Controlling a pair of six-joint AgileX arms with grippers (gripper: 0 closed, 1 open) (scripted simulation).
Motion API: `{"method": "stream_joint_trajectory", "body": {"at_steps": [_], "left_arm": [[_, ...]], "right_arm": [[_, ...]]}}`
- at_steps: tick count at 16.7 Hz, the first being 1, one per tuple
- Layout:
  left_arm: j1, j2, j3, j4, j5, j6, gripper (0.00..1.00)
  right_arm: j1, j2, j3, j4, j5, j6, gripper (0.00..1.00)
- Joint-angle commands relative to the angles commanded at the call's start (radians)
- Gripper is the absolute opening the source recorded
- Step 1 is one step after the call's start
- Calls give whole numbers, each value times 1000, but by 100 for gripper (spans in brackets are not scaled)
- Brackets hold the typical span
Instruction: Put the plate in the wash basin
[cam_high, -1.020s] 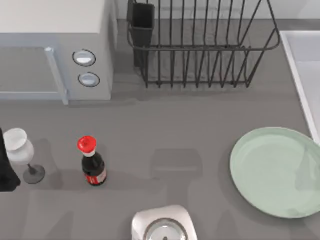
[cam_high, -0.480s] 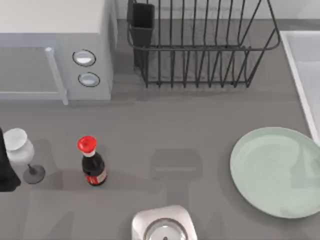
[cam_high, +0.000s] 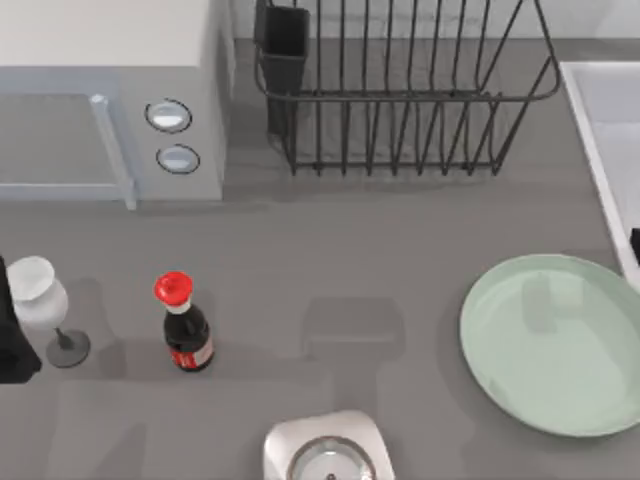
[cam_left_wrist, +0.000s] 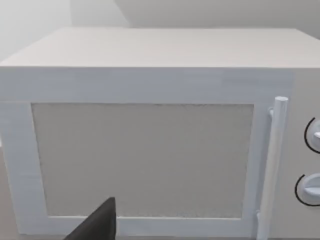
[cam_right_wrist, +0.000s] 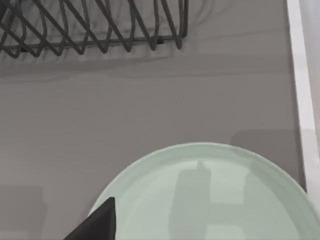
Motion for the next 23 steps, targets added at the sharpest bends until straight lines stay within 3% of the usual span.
{"method": "stream_joint_trajectory", "body": {"at_steps": [11, 15, 23], "left_arm": [[0, 0, 0, 0, 0, 0, 100], [0, 0, 0, 0, 0, 0, 100], [0, 0, 0, 0, 0, 0, 100]], "right_arm": [[286, 996, 713, -548, 0, 294, 100], [327, 1129, 813, -626, 0, 335, 100], [324, 1153, 787, -588, 0, 337, 100]]}}
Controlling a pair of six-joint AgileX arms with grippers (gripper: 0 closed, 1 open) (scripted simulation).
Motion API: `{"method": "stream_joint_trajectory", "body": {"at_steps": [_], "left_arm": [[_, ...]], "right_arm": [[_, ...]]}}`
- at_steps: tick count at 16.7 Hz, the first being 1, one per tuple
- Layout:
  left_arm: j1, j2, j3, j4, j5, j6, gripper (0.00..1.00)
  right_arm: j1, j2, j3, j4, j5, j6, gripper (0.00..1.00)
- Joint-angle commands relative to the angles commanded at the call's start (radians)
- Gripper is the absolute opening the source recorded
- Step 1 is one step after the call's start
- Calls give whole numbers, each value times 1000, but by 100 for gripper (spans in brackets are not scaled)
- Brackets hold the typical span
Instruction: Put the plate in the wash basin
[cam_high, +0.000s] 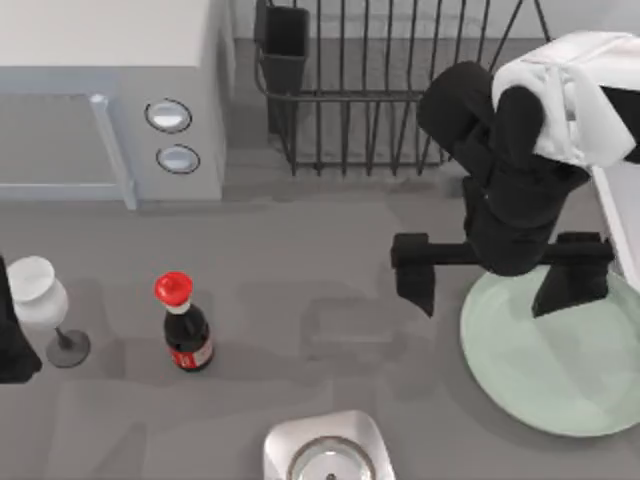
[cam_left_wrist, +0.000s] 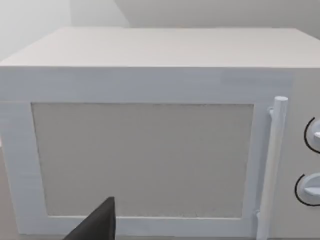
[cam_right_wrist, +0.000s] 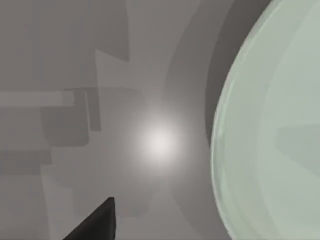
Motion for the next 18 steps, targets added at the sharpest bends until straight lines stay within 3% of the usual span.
{"method": "stream_joint_trajectory", "body": {"at_steps": [7, 12, 18], "left_arm": [[0, 0, 0, 0, 0, 0, 100], [0, 0, 0, 0, 0, 0, 100], [0, 0, 0, 0, 0, 0, 100]], "right_arm": [[6, 126, -163, 305, 1, 4, 100], [7, 142, -183, 331, 1, 5, 100], [7, 142, -183, 331, 1, 5, 55]]}}
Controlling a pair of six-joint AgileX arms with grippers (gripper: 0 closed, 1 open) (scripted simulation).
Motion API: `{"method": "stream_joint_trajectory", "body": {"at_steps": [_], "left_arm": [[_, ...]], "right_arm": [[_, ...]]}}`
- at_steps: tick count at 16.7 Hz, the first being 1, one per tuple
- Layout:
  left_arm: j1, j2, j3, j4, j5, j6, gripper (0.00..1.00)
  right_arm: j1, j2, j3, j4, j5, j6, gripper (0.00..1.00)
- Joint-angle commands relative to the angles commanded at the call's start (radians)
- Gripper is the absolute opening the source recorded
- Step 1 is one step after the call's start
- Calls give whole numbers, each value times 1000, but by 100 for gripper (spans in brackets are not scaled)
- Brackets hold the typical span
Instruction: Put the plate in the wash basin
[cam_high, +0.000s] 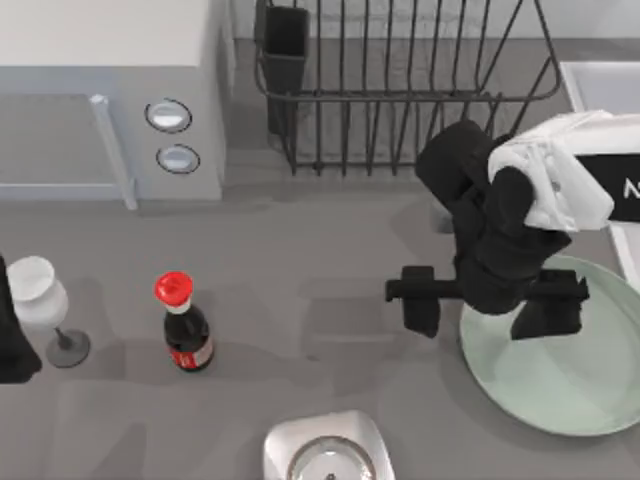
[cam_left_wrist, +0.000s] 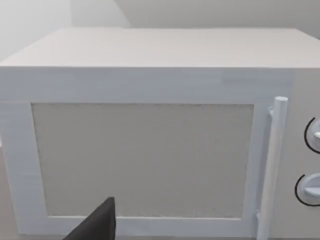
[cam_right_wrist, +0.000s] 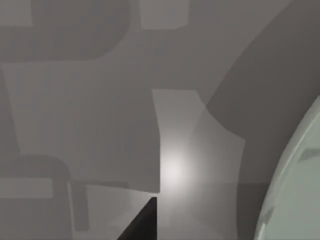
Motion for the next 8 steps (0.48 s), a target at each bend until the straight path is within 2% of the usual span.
{"method": "stream_joint_trajectory", "body": {"at_steps": [7, 8], "left_arm": [[0, 0, 0, 0, 0, 0, 100], [0, 0, 0, 0, 0, 0, 100]], "right_arm": [[0, 0, 0, 0, 0, 0, 2], [0, 0, 0, 0, 0, 0, 0]]}}
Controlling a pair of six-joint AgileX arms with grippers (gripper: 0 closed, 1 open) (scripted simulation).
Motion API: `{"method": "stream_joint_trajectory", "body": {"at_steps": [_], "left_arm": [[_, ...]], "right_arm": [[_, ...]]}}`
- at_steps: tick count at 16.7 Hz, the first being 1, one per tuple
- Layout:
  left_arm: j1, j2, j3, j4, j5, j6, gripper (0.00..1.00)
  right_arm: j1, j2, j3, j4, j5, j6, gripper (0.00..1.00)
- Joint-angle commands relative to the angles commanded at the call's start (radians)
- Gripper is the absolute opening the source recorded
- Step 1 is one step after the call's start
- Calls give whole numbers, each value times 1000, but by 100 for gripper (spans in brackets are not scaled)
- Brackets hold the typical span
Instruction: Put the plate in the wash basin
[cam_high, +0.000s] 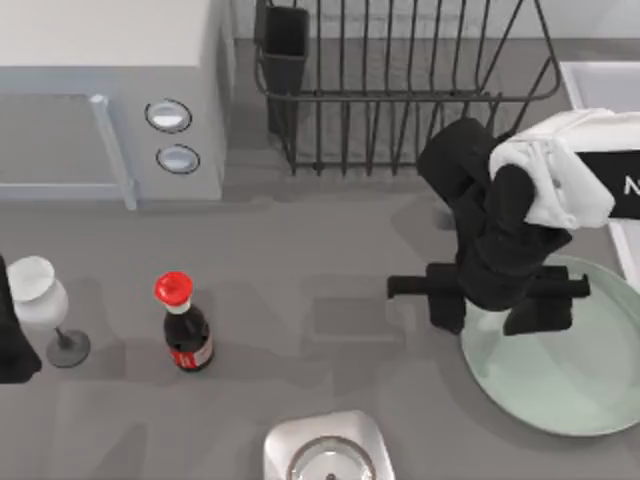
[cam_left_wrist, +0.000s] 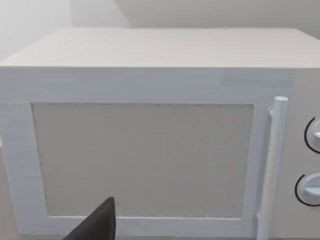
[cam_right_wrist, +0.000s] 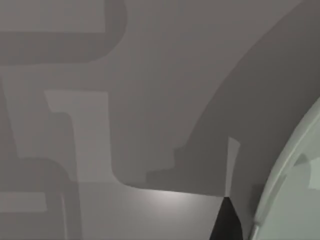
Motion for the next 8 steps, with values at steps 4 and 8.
{"method": "stream_joint_trajectory", "body": {"at_steps": [4, 8], "left_arm": [[0, 0, 0, 0, 0, 0, 100], [0, 0, 0, 0, 0, 0, 100]], "right_arm": [[0, 0, 0, 0, 0, 0, 0], [-16, -95, 8, -4, 18, -9, 0]]}}
